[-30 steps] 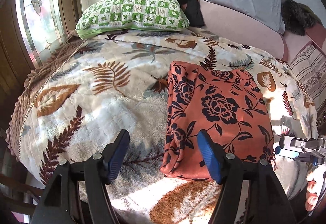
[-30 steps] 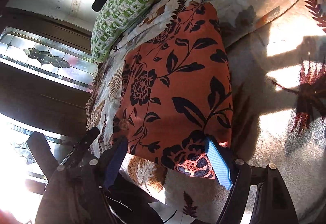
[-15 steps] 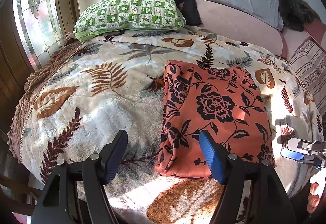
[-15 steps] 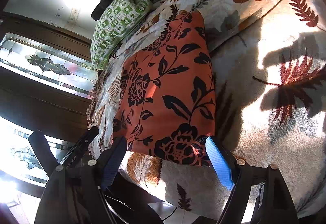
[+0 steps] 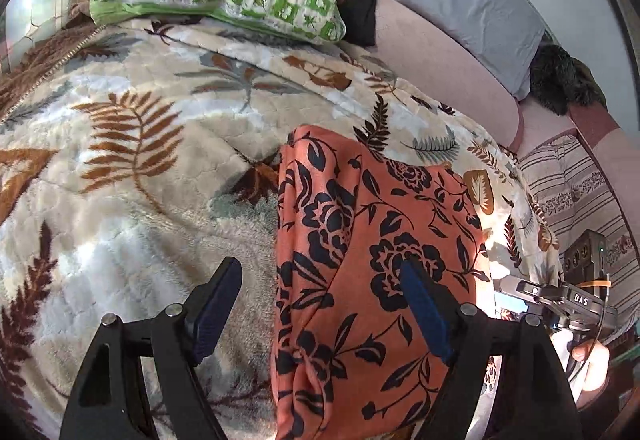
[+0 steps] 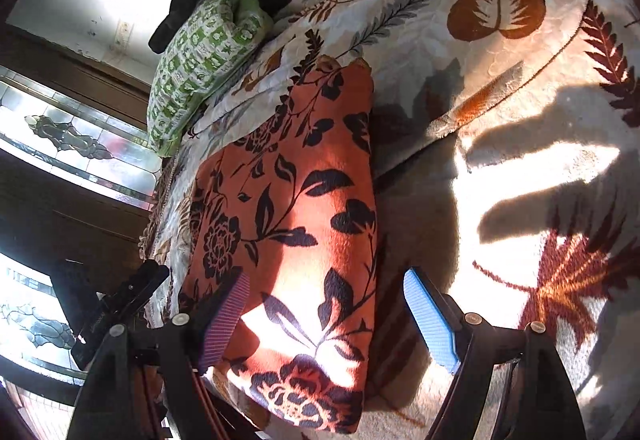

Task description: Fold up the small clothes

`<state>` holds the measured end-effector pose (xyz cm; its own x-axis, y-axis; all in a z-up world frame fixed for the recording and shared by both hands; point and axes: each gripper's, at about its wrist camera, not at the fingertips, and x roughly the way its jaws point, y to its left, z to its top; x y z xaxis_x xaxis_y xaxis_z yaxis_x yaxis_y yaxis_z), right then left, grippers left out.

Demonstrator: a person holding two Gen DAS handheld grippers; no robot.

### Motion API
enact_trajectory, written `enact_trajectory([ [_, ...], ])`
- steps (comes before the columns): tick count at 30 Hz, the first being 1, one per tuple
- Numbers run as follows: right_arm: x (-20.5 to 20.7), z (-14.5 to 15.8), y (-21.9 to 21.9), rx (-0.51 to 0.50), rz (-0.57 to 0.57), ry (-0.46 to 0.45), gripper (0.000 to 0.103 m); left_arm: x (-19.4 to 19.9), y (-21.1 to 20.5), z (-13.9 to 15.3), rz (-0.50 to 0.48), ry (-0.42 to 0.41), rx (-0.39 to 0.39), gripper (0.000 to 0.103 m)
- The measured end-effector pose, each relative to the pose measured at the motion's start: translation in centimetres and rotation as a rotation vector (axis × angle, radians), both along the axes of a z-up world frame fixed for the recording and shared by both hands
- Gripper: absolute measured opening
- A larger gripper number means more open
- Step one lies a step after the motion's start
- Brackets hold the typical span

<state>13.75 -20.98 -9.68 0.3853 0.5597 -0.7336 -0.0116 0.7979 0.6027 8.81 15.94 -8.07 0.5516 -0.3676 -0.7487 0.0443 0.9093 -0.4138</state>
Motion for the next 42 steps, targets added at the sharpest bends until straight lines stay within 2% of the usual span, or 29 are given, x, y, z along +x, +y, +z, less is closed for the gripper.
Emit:
enact_trajectory([
  [3, 2.2, -1.9, 0.5, 0.01, 0.001, 0.049, 0.082, 1.7, -0.8, -3.4, -0.029, 0.113, 0.017, 0.082],
  [6, 2.7, -3.0, 2.4, 0.066, 0.071, 0.063, 0.082, 1.2, -1.1, -3.8, -0.039, 0.07, 0.001, 0.085],
  [9, 2.8, -3.3, 3.7, 0.029, 0.099, 0.029, 0.082, 1.3, -1.6, -3.8, -0.051, 0.075, 0.015, 0.085],
  [10, 2.9, -3.2, 3.8, 0.035, 0.099, 0.029, 0.076, 1.4, -1.9, -3.9, -0.061, 0.077, 0.026, 0.083],
  [11, 3.1, -3.1, 4.2, 0.017, 0.113, 0.032, 0.069, 1.6, -2.3, -4.0, -0.077, 0.078, 0.027, 0.07],
  [12, 3.3, -3.0, 4.6, 0.002, 0.129, 0.037, 0.06, 1.8, -2.6, -4.1, -0.106, 0.086, 0.007, 0.05],
  [13, 3.4, -2.7, 4.9, -0.012, 0.139, 0.033, 0.052, 2.0, -2.8, -4.0, -0.117, 0.097, -0.017, 0.044],
  [15, 3.5, -1.6, 5.5, -0.055, 0.161, 0.003, 0.039, 2.0, -3.1, -3.2, -0.119, 0.082, 0.0, 0.031],
  [17, 3.3, -0.2, 5.6, -0.071, 0.172, -0.021, 0.034, 1.7, -3.4, -2.0, -0.114, 0.058, 0.004, 0.029],
  [20, 2.7, 2.8, 5.0, -0.106, 0.187, -0.089, 0.033, 1.0, -4.9, 0.6, -0.135, -0.012, -0.017, 0.029],
  [24, 2.0, 7.3, 1.2, -0.124, 0.168, -0.184, 0.032, 1.4, -8.7, 4.1, -0.172, -0.109, -0.036, 0.029],
  [27, 2.3, 9.0, -2.9, -0.112, 0.122, -0.208, 0.033, 2.6, -12.5, 4.5, -0.208, -0.122, -0.028, 0.032],
  [29, 2.7, 8.5, -5.8, -0.109, 0.082, -0.198, 0.033, 3.6, -14.9, 3.0, -0.208, -0.091, 0.003, 0.037],
  [30, 3.1, 7.5, -7.2, -0.104, 0.062, -0.176, 0.035, 4.4, -16.2, 1.4, -0.21, -0.043, 0.034, 0.05],
  [31, 3.5, 6.0, -8.5, -0.102, 0.038, -0.133, 0.041, 5.1, -17.3, -0.4, -0.213, 0.024, 0.077, 0.057],
  [32, 4.0, 4.1, -9.8, -0.12, -0.01, -0.074, 0.047, 5.5, -18.0, -2.2, -0.212, 0.083, 0.118, 0.06],
  [33, 4.1, 2.2, -11.0, -0.165, -0.07, -0.024, 0.06, 5.5, -18.1, -3.5, -0.217, 0.115, 0.132, 0.064],
  [34, 3.8, 0.5, -11.9, -0.219, -0.113, 0.033, 0.063, 5.1, -17.8, -3.7, -0.208, 0.106, 0.117, 0.064],
  [35, 3.2, -0.6, -12.6, -0.217, -0.132, 0.056, 0.065, 4.6, -17.3, -3.3, -0.194, 0.092, 0.119, 0.065],
  [36, 2.3, -0.7, -13.3, -0.162, -0.153, 0.037, 0.068, 4.0, -16.8, -2.6, -0.187, 0.072, 0.126, 0.066],
  [38, 0.9, 0.5, -13.6, -0.191, -0.189, -0.01, 0.068, 2.6, -16.2, -1.0, -0.185, 0.02, 0.161, 0.066],
  [40, -0.1, 2.9, -13.5, -0.209, -0.203, -0.094, 0.068, 1.4, -15.5, 0.5, -0.173, -0.032, 0.193, 0.066],
  [42, -0.5, 5.5, -12.7, -0.155, -0.19, -0.167, 0.071, 0.6, -15.2, 1.5, -0.165, -0.063, 0.181, 0.069],
])
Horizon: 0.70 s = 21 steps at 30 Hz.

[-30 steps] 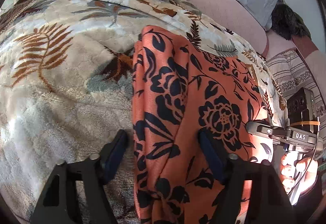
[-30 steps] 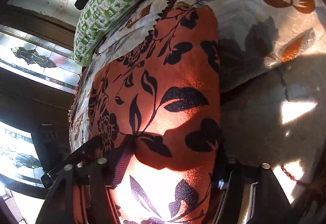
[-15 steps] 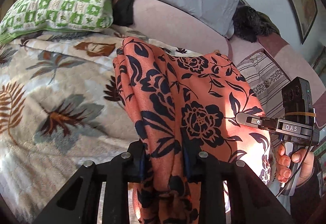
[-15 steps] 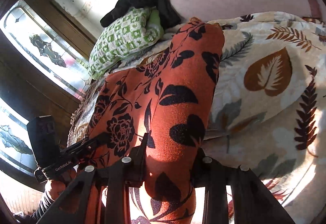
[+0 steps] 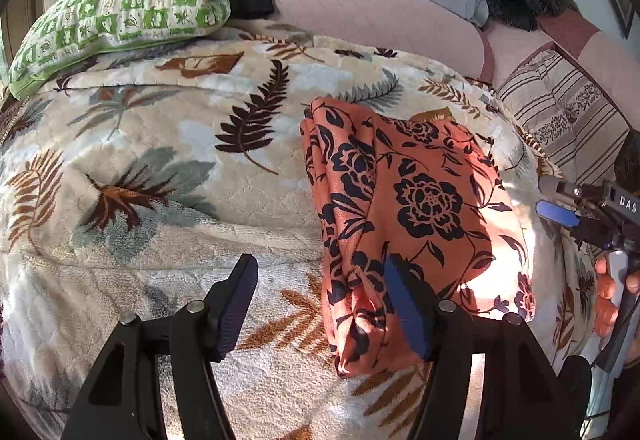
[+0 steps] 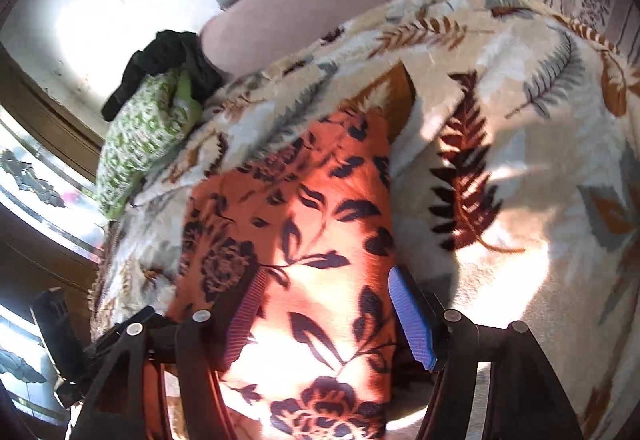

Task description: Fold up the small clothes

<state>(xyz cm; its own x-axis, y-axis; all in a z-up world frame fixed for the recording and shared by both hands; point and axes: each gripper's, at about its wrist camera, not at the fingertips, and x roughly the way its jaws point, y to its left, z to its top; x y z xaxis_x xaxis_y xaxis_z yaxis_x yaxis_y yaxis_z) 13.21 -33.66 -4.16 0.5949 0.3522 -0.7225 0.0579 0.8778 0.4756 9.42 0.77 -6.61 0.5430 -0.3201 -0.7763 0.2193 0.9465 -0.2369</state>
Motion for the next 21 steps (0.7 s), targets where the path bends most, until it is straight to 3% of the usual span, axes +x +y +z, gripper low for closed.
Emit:
enact_trajectory([
  [1, 0.0, 1.1, 0.6, 0.026, 0.026, -0.03, 0.076, -0.2, 0.1, 0.0, 0.002, -0.007, -0.004, 0.07],
  [4, 1.4, 2.0, 2.2, 0.095, 0.1, -0.059, 0.078, 0.0, -0.8, -2.0, 0.002, 0.034, 0.047, 0.072],
  [6, 2.9, 0.0, 3.2, 0.121, 0.097, -0.008, 0.083, 0.4, -1.8, -4.7, -0.001, 0.125, 0.123, 0.072],
  [7, 3.7, -1.8, 3.1, 0.113, 0.076, 0.051, 0.086, 0.3, -1.7, -5.2, 0.005, 0.139, 0.109, 0.073],
  [8, 4.2, -3.8, 3.0, 0.106, 0.047, 0.131, 0.085, 0.0, -1.4, -4.9, 0.018, 0.137, 0.081, 0.073],
  [9, 4.2, -4.7, 2.9, 0.117, 0.034, 0.155, 0.086, -0.3, -1.3, -4.4, 0.023, 0.129, 0.075, 0.073],
  [12, 3.4, -2.4, 3.6, 0.116, 0.059, 0.077, 0.086, -1.3, -1.6, -3.0, 0.009, 0.062, 0.13, 0.073],
  [15, 4.7, -0.8, 4.1, 0.104, 0.063, 0.022, 0.086, -1.9, -1.9, -2.4, 0.003, 0.05, 0.156, 0.073],
  [17, 6.6, -1.4, 3.8, 0.113, 0.05, 0.037, 0.087, -2.3, -1.9, -1.9, 0.009, 0.038, 0.171, 0.073],
  [20, 8.9, -5.0, 3.1, 0.084, 0.01, 0.156, 0.088, -3.0, -1.7, -0.8, 0.01, 0.017, 0.175, 0.073],
  [21, 8.3, -4.6, 2.6, 0.087, 0.004, 0.134, 0.088, -3.3, -1.7, -0.4, 0.009, 0.005, 0.184, 0.073],
])
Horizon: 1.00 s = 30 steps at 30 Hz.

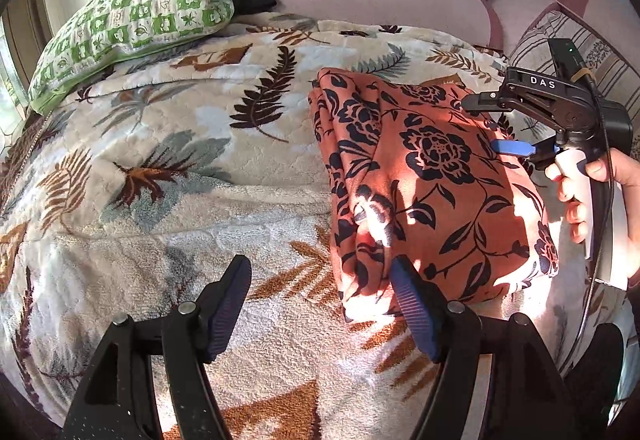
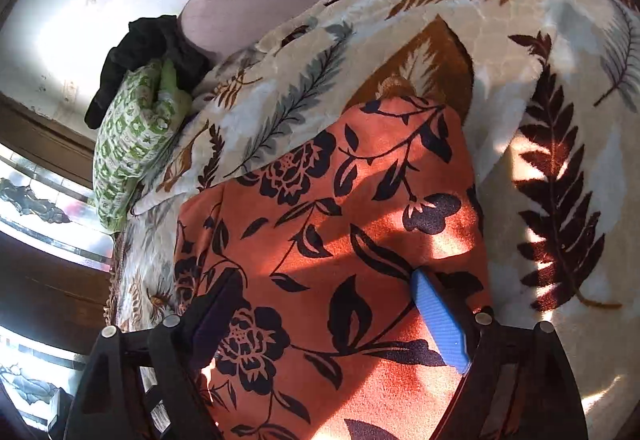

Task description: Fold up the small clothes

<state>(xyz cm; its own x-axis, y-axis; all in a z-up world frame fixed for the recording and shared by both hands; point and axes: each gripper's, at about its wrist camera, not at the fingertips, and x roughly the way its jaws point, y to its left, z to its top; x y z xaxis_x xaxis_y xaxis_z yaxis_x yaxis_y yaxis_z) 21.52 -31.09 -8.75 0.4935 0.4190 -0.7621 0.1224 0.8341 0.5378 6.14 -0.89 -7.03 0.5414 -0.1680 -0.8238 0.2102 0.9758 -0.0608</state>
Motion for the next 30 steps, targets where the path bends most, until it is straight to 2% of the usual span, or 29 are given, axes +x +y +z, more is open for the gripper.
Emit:
enact_trajectory([
  [3, -1.9, 2.2, 1.2, -0.008, 0.03, -0.05, 0.088, -0.5, -0.1, 0.8, 0.005, -0.032, 0.031, 0.077],
  [6, -5.1, 4.1, 2.0, -0.044, 0.053, -0.107, 0.088, -1.2, -0.1, 1.5, 0.002, -0.043, 0.03, 0.077],
  [9, -9.0, 5.0, 2.0, -0.037, 0.048, -0.13, 0.088, -2.0, -0.2, 2.0, 0.002, -0.046, 0.025, 0.077],
  [15, -16.0, 4.3, 3.0, -0.022, 0.05, -0.114, 0.088, -3.8, 0.3, 2.5, 0.018, -0.033, 0.018, 0.078],
  [17, -18.1, 3.8, 3.2, -0.038, 0.03, -0.103, 0.088, -4.4, 0.8, 2.5, 0.04, -0.031, 0.011, 0.084],
  [19, -19.5, 3.7, 3.8, -0.088, 0.035, -0.089, 0.088, -4.9, 1.2, 2.4, 0.087, -0.035, 0.037, 0.088],
  [22, -21.1, 4.3, 4.8, -0.212, 0.045, -0.096, 0.088, -5.2, 1.5, 2.1, 0.129, -0.016, 0.051, 0.088],
  [25, -21.4, 4.8, 5.5, -0.286, 0.07, -0.097, 0.089, -5.5, 1.8, 2.2, 0.146, -0.012, 0.042, 0.088],
  [27, -21.0, 5.3, 5.5, -0.285, 0.072, -0.112, 0.089, -5.7, 2.0, 2.2, 0.153, -0.015, 0.037, 0.088],
  [30, -19.1, 6.2, 4.9, -0.228, 0.066, -0.138, 0.089, -5.4, 2.3, 1.7, 0.16, -0.001, 0.04, 0.088],
])
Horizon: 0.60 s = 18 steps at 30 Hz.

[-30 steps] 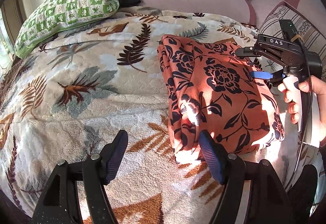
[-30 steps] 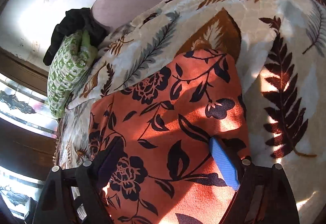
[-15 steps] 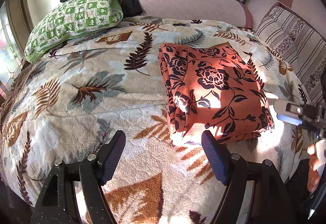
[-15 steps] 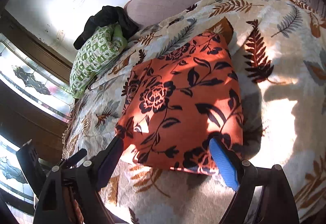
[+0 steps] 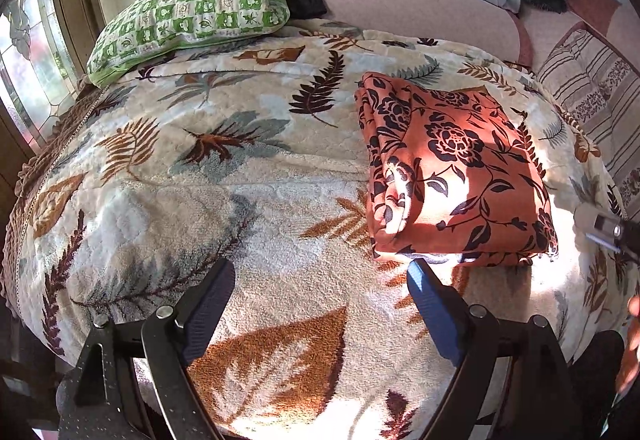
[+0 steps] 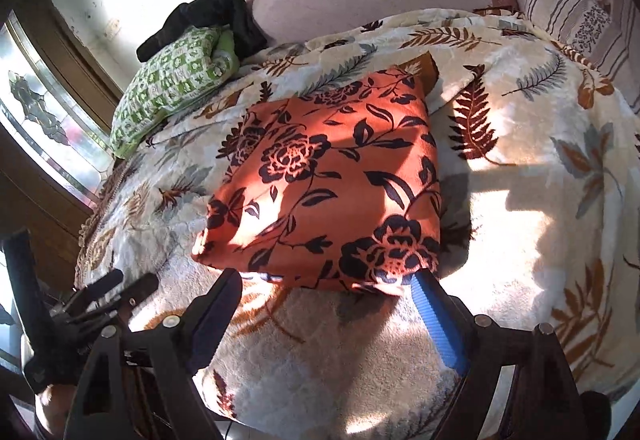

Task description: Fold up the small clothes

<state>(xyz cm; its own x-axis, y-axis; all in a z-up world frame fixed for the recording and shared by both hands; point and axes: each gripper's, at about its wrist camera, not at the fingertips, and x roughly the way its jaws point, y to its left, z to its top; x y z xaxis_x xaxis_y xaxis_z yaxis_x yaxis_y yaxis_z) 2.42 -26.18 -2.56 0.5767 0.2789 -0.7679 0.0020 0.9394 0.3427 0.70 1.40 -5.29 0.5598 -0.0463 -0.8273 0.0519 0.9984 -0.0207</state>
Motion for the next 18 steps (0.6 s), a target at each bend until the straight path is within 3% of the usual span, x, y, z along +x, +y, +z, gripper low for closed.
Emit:
enact_trajectory([
  [3, 2.9, 0.4, -0.7, 0.082, -0.009, -0.008, 0.089, 0.4, 0.4, -0.7, 0.008, 0.018, -0.008, 0.088],
  [6, 6.1, -0.2, -1.8, 0.197, -0.011, 0.015, 0.089, 1.2, 0.7, -0.8, -0.015, 0.012, -0.065, 0.088],
  [12, 7.7, -1.7, -2.6, 0.196, -0.014, 0.038, 0.089, 4.7, 0.4, -0.7, -0.098, 0.045, -0.398, 0.088],
  [15, 7.4, -2.6, -2.4, 0.177, 0.003, 0.05, 0.089, 5.1, -0.9, -1.0, -0.128, 0.031, -0.469, 0.087],
  [16, 7.4, -2.9, -2.4, 0.174, 0.008, 0.056, 0.089, 5.2, -1.5, -1.3, -0.144, 0.032, -0.478, 0.086],
  [18, 7.5, -3.5, -2.4, 0.185, 0.015, 0.065, 0.089, 5.6, -2.0, -1.8, -0.154, 0.037, -0.499, 0.064],
])
